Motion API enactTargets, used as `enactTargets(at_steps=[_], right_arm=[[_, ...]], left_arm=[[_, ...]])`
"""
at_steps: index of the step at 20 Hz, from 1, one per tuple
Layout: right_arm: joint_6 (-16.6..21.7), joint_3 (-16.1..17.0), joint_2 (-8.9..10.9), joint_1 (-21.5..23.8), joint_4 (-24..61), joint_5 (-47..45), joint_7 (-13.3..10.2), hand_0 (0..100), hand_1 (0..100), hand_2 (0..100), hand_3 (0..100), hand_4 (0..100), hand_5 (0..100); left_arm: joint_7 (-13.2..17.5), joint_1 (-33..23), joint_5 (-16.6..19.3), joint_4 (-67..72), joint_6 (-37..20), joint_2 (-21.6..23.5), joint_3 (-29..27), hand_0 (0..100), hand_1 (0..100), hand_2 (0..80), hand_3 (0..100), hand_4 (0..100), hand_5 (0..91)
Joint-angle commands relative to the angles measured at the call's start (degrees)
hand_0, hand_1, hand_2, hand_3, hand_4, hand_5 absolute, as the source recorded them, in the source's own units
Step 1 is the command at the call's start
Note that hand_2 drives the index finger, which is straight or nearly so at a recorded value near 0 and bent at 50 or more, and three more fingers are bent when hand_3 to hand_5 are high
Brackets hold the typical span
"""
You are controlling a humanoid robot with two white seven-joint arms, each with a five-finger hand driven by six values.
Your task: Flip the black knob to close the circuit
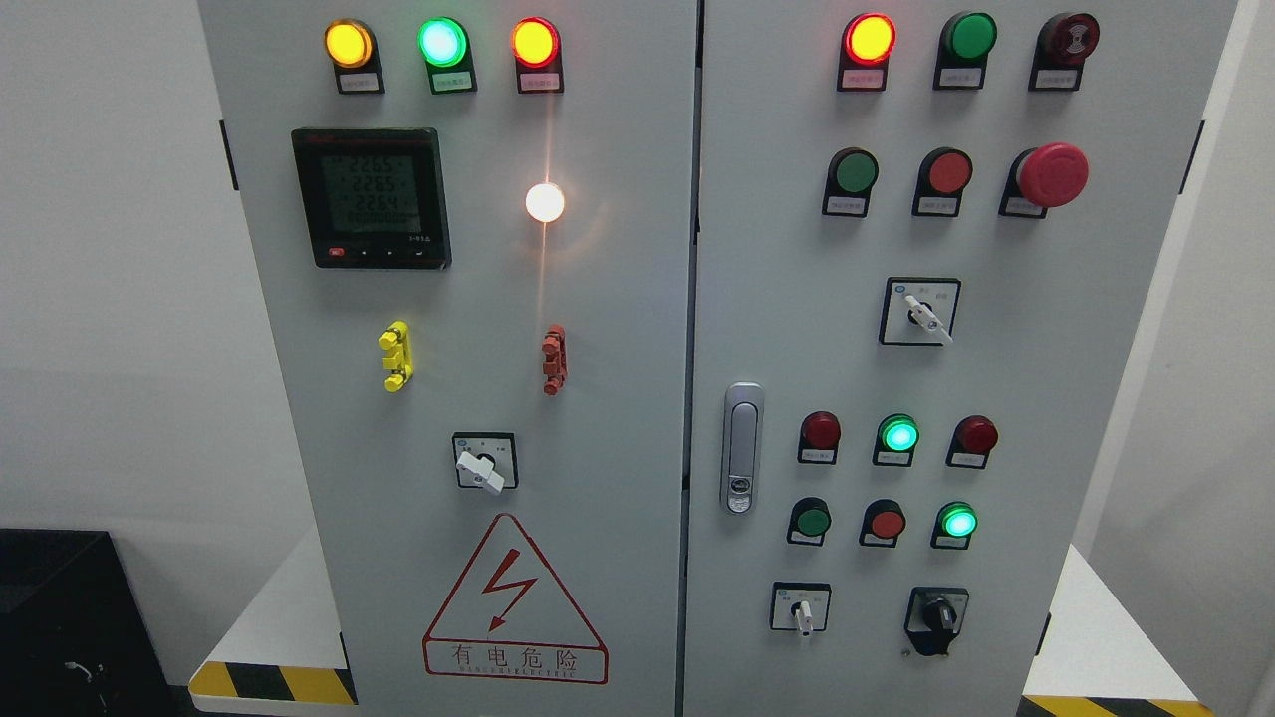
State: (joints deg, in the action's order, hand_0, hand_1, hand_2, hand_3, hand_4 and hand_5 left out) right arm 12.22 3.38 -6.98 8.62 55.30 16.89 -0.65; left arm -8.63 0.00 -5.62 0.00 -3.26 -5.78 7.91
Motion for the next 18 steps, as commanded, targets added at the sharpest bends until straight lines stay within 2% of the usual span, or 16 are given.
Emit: enactTargets(at_steps=[1,4,6,10,13,18], right_arm=[[0.0,0.4,0.04,0.2,13.1,7.8,-2.5,0,2,54,75,62,46],[-0.3,0.5,-0.05,0.0,15.7,12.9,-5.5,0,1,60,78,67,54],[-0.5,1.8,0.04,-0.3,16.8,17.6,-7.3,0,0,65,83,71,59],[-1.1,2.5,0.04,-0.6,18.6,24.4,-11.0,0,0,79,92,79,71],[-2.7,3.3,-0.05,-0.5,22.5,28.4,-11.3,0,0,88,100,88,81],[-5.4,3.4,-0.05,-0.6,27.5,34.1,-10.5,0,0,94,100,93,89]], left_arm=[[0.0,-1.3,0.0,-1.7,0.0,0.0,0.0,12,56,0.0,0,0,0.0],[0.0,-1.3,0.0,-1.7,0.0,0.0,0.0,12,56,0.0,0,0,0.0],[0.0,-1.3,0.0,-1.7,0.0,0.0,0.0,12,56,0.0,0,0,0.0],[0.0,-1.3,0.0,-1.7,0.0,0.0,0.0,12,56,0.0,0,0,0.0],[0.0,-1.3,0.0,-1.7,0.0,0.0,0.0,12,56,0.0,0,0,0.0],[0.0,-1.3,0.0,-1.7,0.0,0.1,0.0,12,56,0.0,0,0,0.0]])
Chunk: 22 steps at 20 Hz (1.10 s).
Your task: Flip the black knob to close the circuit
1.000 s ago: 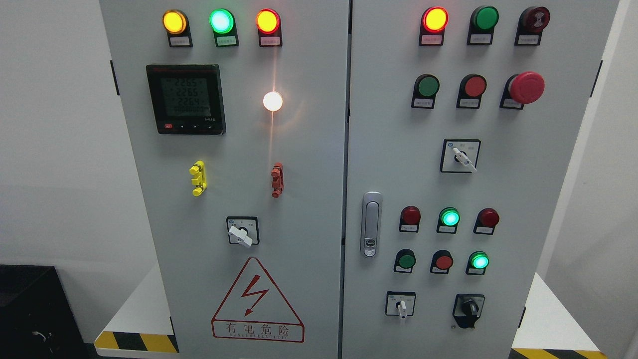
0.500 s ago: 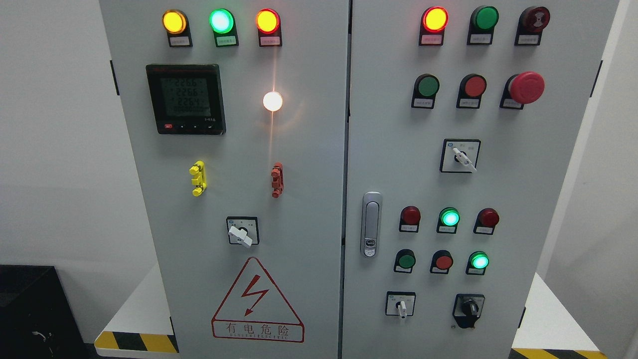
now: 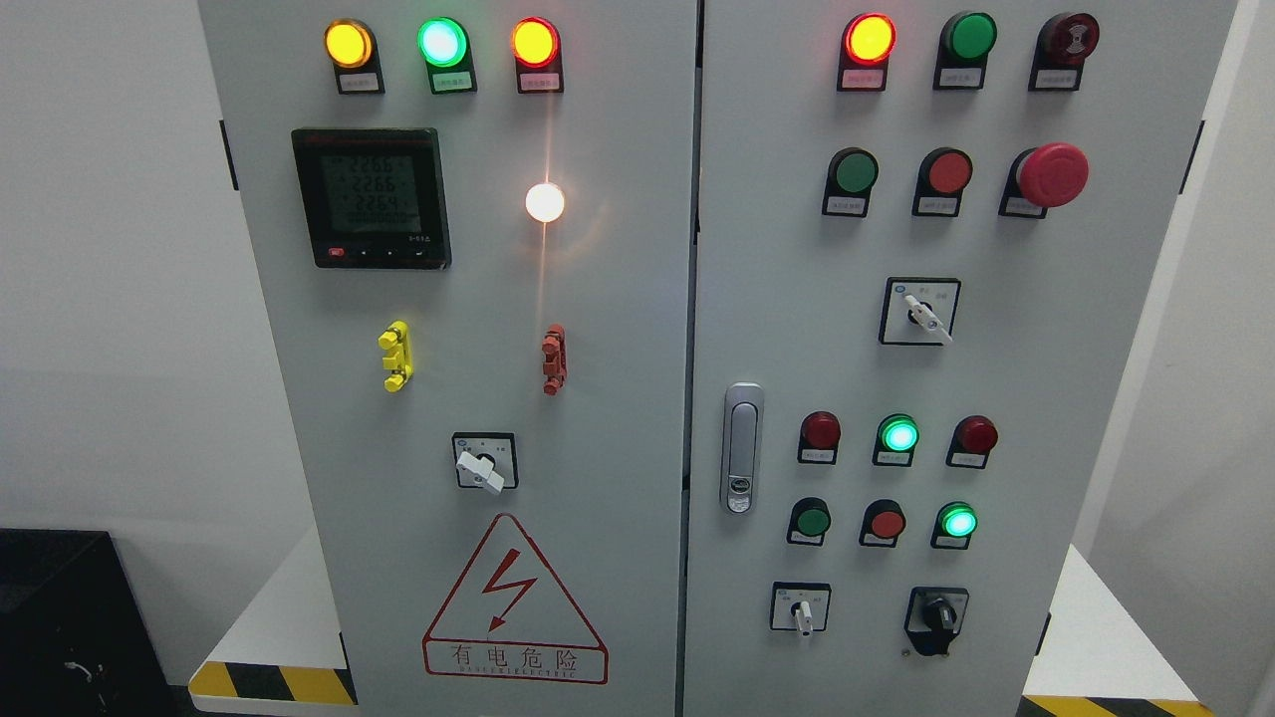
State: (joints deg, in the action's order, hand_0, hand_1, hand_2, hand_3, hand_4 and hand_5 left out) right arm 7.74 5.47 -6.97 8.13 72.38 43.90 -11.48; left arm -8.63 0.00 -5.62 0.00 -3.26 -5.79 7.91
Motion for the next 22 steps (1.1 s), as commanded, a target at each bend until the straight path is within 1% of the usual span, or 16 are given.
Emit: enactTargets(at_steps=[1,4,10,16,17,18,19,22], right_arm=[[-1.0,1.4,-0.06,-0.1,11.1,8.6,0.6,0,0,94,100,94,90],[-1.0,2.1,-0.06,-0.1,13.6,12.7,0.7,0,0,96,100,95,92],[-1.8,1.7,-0.06,-0.2,18.7,18.4,0.8,0,0,97,100,97,94],[-3.1,1.9,-0.24,-2.3,19.6,22.8,0.9,0,0,98,100,98,95],[-4.0,1.9,-0.24,-2.4,20.2,23.2,1.5,0,0,98,100,98,95],[-5.0,1.8,-0.15,-2.5,20.9,23.5,2.6,0,0,98,100,98,95],[-5.8,1.7,-0.24,-2.9,21.7,23.9,3.2,0,0,98,100,98,95],[-6.3,1.9,-0.32,-4.5,22.4,25.3,3.3,0,0,98,100,98,95]], left_arm=[[0.0,-1.3,0.0,-1.7,0.0,0.0,0.0,12,56,0.0,0,0,0.0],[0.0,-1.3,0.0,-1.7,0.0,0.0,0.0,12,56,0.0,0,0,0.0],[0.0,-1.3,0.0,-1.7,0.0,0.0,0.0,12,56,0.0,0,0,0.0],[0.0,-1.3,0.0,-1.7,0.0,0.0,0.0,12,56,0.0,0,0,0.0],[0.0,-1.3,0.0,-1.7,0.0,0.1,0.0,12,56,0.0,0,0,0.0],[0.0,-1.3,0.0,-1.7,0.0,0.0,0.0,12,56,0.0,0,0,0.0],[0.0,-1.3,0.0,-1.7,0.0,0.0,0.0,12,56,0.0,0,0,0.0],[0.0,-1.3,0.0,-1.7,0.0,0.0,0.0,12,56,0.0,0,0,0.0]])
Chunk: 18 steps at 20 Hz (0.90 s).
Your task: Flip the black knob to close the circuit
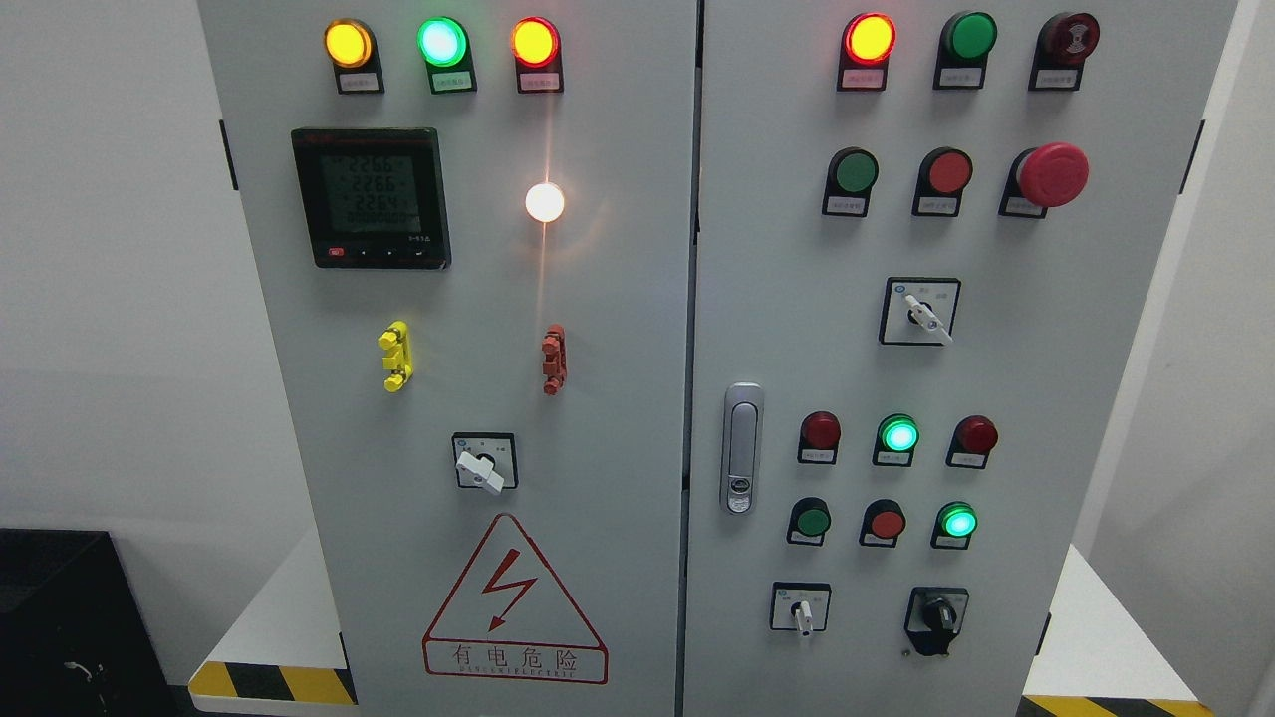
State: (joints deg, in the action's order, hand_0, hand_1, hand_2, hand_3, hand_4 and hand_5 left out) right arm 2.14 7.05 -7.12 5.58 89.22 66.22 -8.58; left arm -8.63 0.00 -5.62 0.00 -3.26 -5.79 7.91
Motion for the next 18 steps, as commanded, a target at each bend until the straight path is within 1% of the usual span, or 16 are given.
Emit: enactTargets(at_steps=[1,4,11,12,13,15,18], right_arm=[[-0.8,0.3,-0.17,-2.6,5.7,3.1,0.4,0,0,98,100,98,95],[-1.9,0.2,-0.26,-3.9,5.9,3.4,0.7,0,0,98,100,98,96],[-2.1,0.2,-0.26,-5.9,7.5,9.2,0.8,0,0,98,100,98,96],[-2.8,0.2,-0.26,-6.2,7.5,9.2,0.8,0,0,98,100,98,96],[-3.6,0.2,-0.26,-6.5,7.5,9.2,1.1,0,0,98,100,98,96],[-4.0,0.2,-0.26,-6.8,7.5,9.2,2.6,0,0,98,100,98,96],[-4.4,0.2,-0.18,-8.0,7.5,9.3,3.0,0,0,98,100,98,96]], left_arm=[[0.0,-1.3,0.0,-1.7,0.0,0.1,0.0,12,56,0.0,0,0,0.0],[0.0,-1.3,0.0,-1.7,0.0,0.0,0.0,12,56,0.0,0,0,0.0],[0.0,-1.3,0.0,-1.7,0.0,0.1,0.0,12,56,0.0,0,0,0.0],[0.0,-1.3,0.0,-1.7,0.0,0.0,0.0,12,56,0.0,0,0,0.0],[0.0,-1.3,0.0,-1.7,0.0,0.1,0.0,12,56,0.0,0,0,0.0],[0.0,-1.3,0.0,-1.7,0.0,0.0,0.0,12,56,0.0,0,0,0.0],[0.0,-1.3,0.0,-1.7,0.0,0.1,0.0,12,56,0.0,0,0,0.0]])
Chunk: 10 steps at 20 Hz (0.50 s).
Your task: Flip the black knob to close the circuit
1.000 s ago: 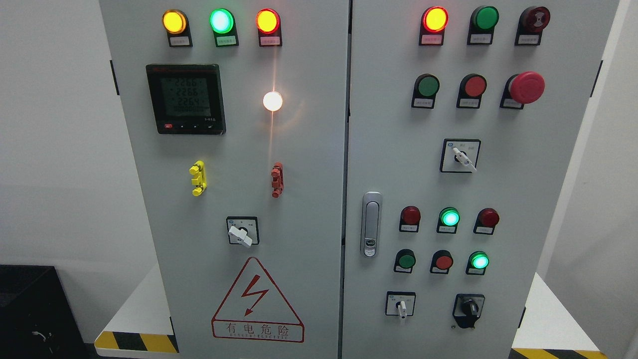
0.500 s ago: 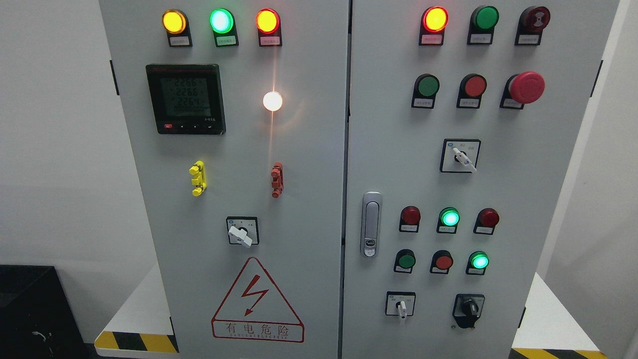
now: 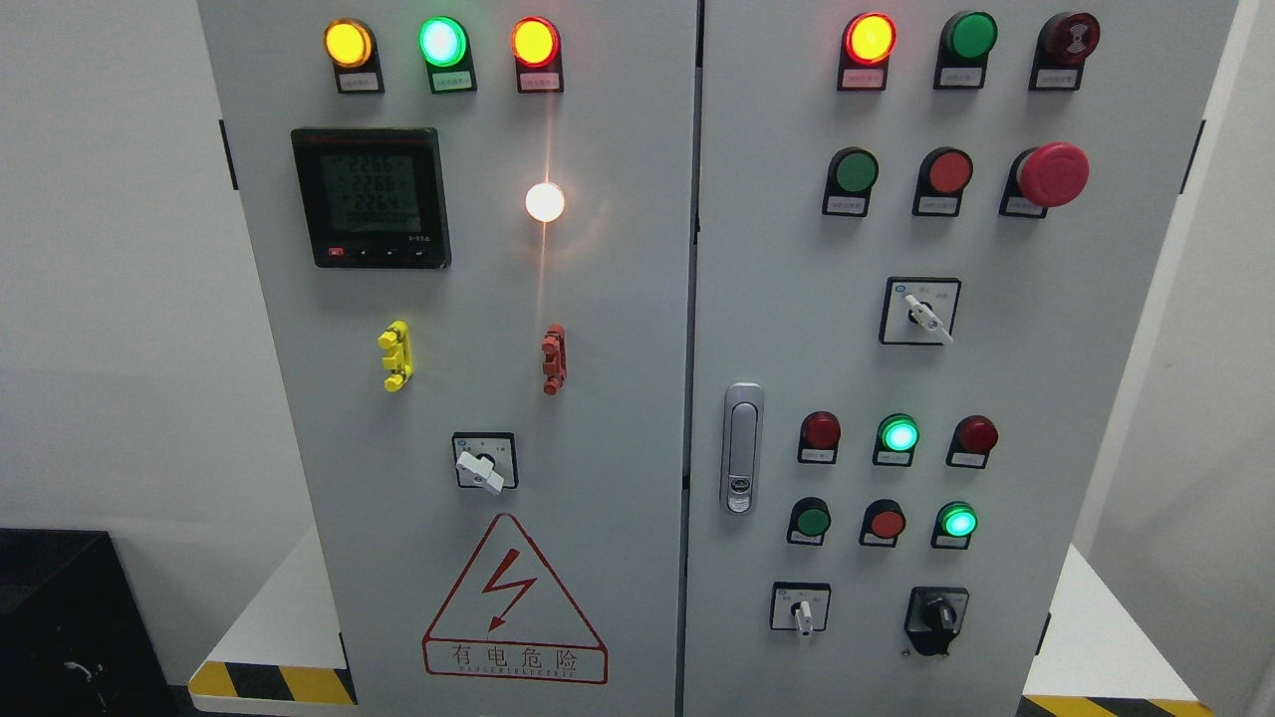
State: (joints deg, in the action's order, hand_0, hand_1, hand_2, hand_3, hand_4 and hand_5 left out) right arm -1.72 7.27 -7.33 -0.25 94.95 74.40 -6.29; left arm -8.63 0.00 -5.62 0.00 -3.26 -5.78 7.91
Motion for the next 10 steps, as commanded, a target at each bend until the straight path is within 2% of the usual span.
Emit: enactTargets(at_steps=[1,4,10], right_arm=[[-1.0,0.0,0.03,-2.8,1.7,1.1,0.8,0,0,98,100,98,96],[-1.4,0.1,0.12,-4.4,1.4,1.1,2.2,0,0,97,100,98,96],[-3.1,0.6,0.3,-7.0,0.5,1.2,2.4,0,0,97,100,98,96]], left_arm=[[0.0,-1.3,0.0,-1.7,0.0,0.0,0.0,12,56,0.0,0,0,0.0],[0.0,-1.3,0.0,-1.7,0.0,0.0,0.0,12,56,0.0,0,0,0.0],[0.0,-1.3,0.0,-1.7,0.0,0.0,0.0,12,56,0.0,0,0,0.0]])
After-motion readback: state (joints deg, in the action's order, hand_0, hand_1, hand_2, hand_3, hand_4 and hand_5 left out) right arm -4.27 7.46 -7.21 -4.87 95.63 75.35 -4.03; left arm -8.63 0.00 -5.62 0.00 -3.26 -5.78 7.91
